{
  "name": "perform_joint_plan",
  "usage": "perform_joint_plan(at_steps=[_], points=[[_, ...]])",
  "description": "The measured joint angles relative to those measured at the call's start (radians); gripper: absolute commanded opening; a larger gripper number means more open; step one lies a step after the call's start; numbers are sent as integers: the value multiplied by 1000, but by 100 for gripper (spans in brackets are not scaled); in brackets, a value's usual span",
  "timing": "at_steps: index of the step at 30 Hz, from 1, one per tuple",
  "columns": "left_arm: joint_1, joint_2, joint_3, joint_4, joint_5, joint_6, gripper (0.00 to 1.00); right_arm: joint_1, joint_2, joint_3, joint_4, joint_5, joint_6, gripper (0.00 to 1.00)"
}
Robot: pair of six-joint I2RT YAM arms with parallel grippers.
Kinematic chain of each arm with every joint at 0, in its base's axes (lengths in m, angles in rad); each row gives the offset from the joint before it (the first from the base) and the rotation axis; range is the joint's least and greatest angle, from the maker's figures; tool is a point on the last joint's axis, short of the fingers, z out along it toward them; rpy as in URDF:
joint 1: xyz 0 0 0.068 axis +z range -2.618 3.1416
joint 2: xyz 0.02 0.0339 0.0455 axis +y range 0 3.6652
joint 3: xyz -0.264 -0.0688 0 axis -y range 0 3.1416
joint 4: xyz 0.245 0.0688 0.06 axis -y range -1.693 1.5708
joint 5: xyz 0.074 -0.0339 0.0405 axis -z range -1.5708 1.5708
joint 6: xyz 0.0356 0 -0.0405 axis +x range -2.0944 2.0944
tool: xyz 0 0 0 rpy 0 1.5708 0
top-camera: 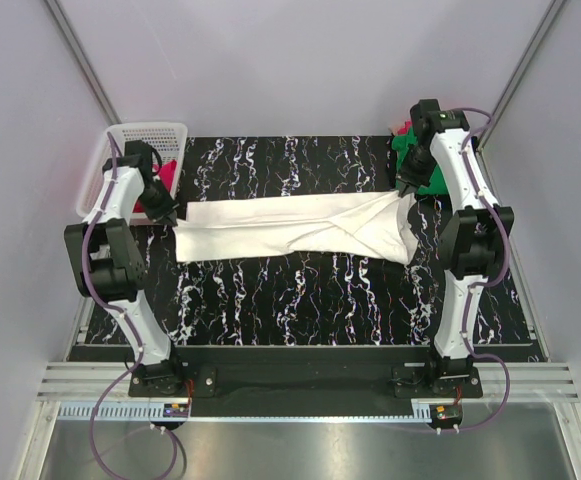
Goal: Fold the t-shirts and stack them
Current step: Fold the tshirt
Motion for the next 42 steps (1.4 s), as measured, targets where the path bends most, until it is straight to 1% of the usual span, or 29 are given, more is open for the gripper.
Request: perform_joint_plan(at_steps=[5, 10, 16, 21, 24, 28, 36, 42], points=[[-3, -29, -8, 3, -9, 3, 0, -5, -9, 2, 1, 14, 0, 0], [-3, -166, -60, 0, -14, 4, 0, -6, -90, -75, 1, 13, 1, 0], [-4, -338, -130, 1, -14, 4, 0, -6, -287, -215, 2, 11, 11, 0], [-5, -422, -205, 1, -10, 14, 0, -6, -449, -330, 0, 10, 23, 0], [-5, -449, -245, -2, -7, 18, 0, -6, -520, -385, -7, 6, 32, 0], [-5, -470, -264, -6, -6, 23, 0, -6, -566, -430, -15, -2, 42, 0], [-5, -487, -265, -5, -8, 24, 0, -6, -605, -463, -19, -26, 56, 0], [-5, -475, -262, -5, -15, 24, 0, -6, -584, -449, -23, -23, 50, 0]])
